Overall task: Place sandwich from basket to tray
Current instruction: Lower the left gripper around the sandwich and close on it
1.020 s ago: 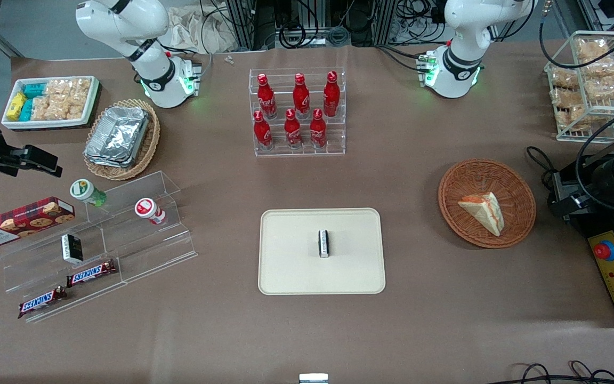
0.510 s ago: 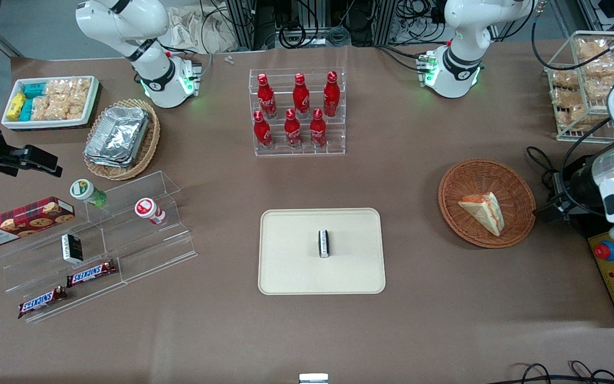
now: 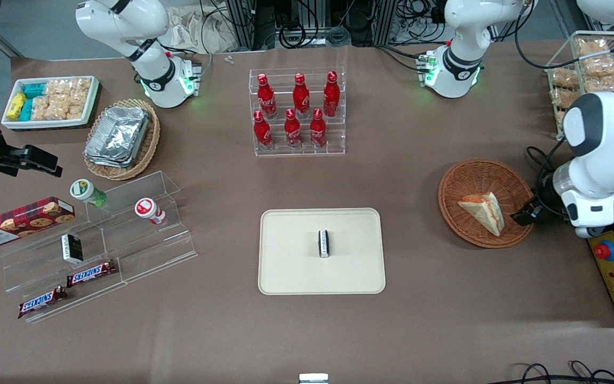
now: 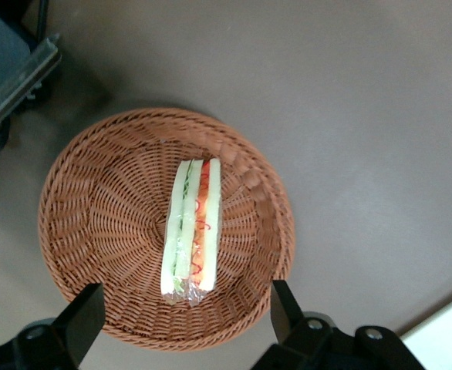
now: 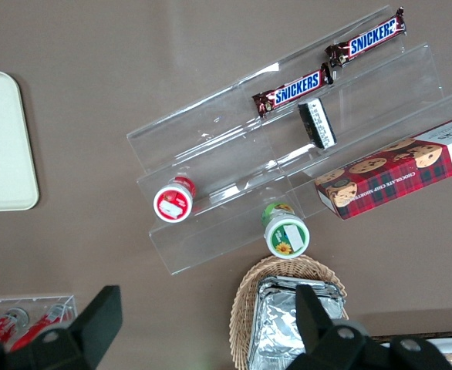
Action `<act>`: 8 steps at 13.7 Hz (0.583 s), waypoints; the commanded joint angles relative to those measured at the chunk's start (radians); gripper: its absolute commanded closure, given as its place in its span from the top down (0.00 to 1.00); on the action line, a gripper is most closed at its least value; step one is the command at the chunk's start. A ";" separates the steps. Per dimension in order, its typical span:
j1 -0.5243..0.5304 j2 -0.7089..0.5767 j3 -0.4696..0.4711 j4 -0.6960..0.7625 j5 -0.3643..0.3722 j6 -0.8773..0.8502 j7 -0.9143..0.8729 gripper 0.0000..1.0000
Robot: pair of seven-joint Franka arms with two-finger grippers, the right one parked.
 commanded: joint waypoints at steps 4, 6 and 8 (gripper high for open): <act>0.002 -0.076 0.001 -0.252 -0.005 0.254 -0.029 0.98; 0.002 -0.073 0.001 -0.267 -0.005 0.271 -0.028 0.98; 0.002 -0.067 0.001 -0.306 -0.005 0.313 -0.028 0.98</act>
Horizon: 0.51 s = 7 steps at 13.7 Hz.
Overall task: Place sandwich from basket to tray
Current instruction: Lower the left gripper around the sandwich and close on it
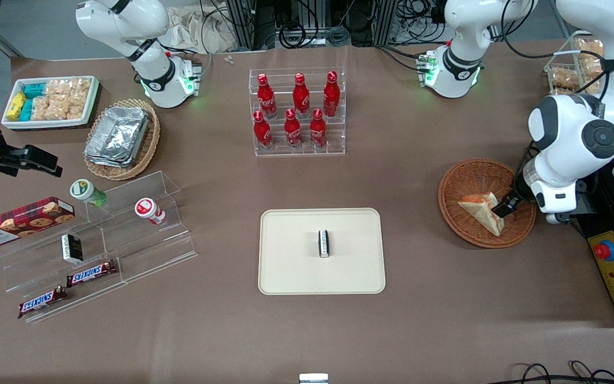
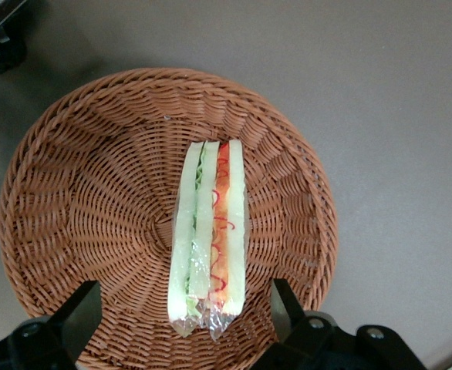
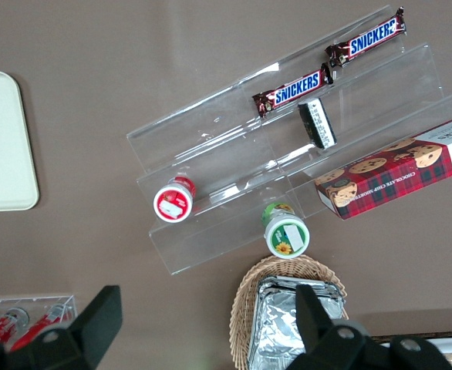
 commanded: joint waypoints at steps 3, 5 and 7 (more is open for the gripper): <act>0.002 0.005 0.000 -0.105 -0.004 0.149 -0.018 0.98; 0.002 0.016 0.000 -0.113 -0.007 0.173 -0.021 0.98; 0.000 0.030 -0.002 -0.113 -0.010 0.184 -0.024 0.98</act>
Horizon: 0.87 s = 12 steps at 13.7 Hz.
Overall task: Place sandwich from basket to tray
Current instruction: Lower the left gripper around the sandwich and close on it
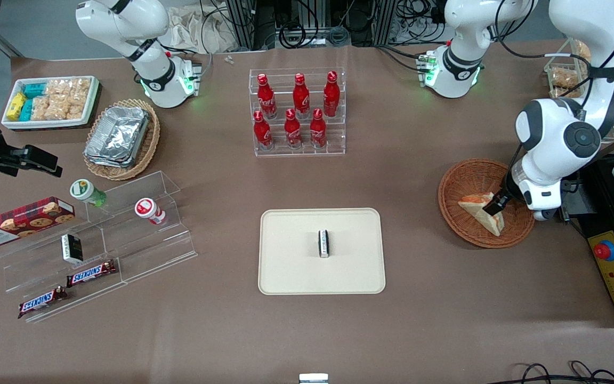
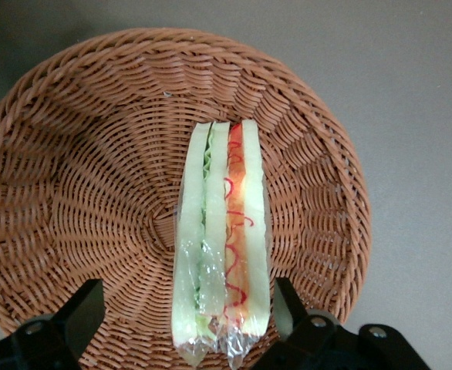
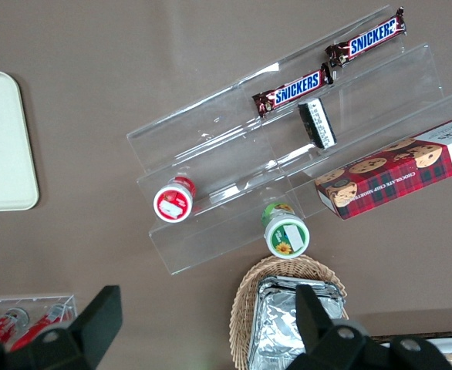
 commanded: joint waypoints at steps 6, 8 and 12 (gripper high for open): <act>-0.004 0.041 -0.002 -0.024 -0.004 0.106 -0.030 0.98; -0.009 0.061 -0.004 -0.024 -0.004 0.120 -0.052 0.98; -0.010 0.112 -0.005 -0.026 -0.003 0.180 -0.052 0.83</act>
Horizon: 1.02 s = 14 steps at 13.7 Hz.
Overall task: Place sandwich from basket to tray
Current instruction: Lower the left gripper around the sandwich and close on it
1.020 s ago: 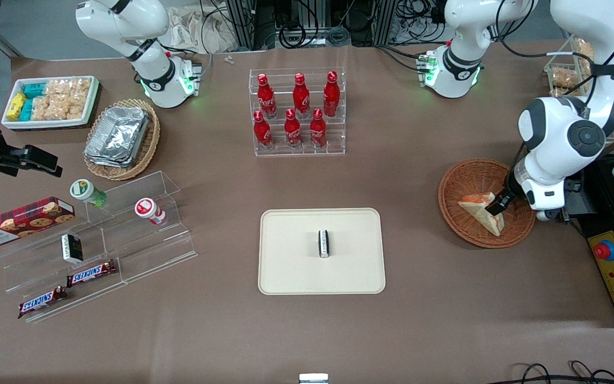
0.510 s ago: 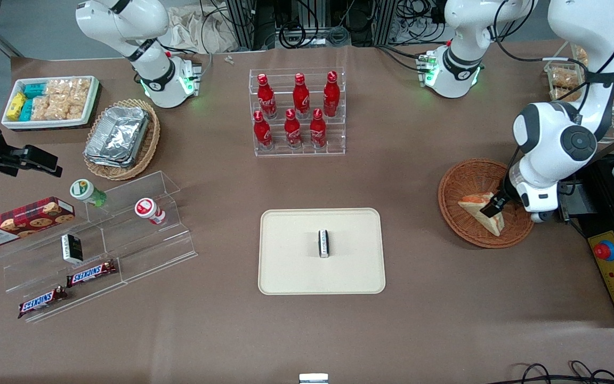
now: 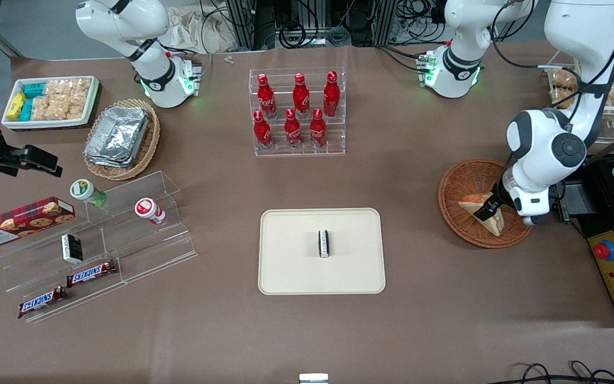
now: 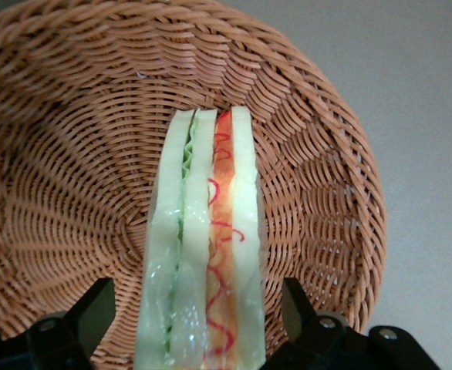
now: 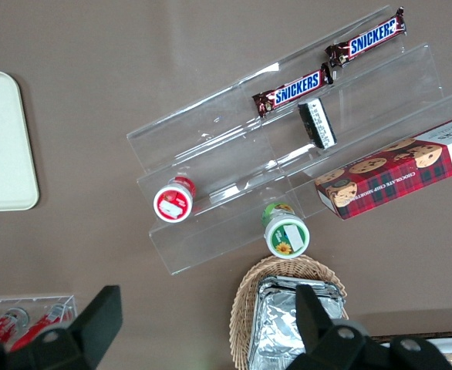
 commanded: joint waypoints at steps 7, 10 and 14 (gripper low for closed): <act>-0.045 -0.013 -0.007 -0.016 0.020 0.036 -0.042 0.00; -0.050 -0.120 -0.010 0.005 0.020 -0.132 -0.035 0.00; -0.048 -0.257 -0.079 0.162 0.016 -0.480 0.056 0.00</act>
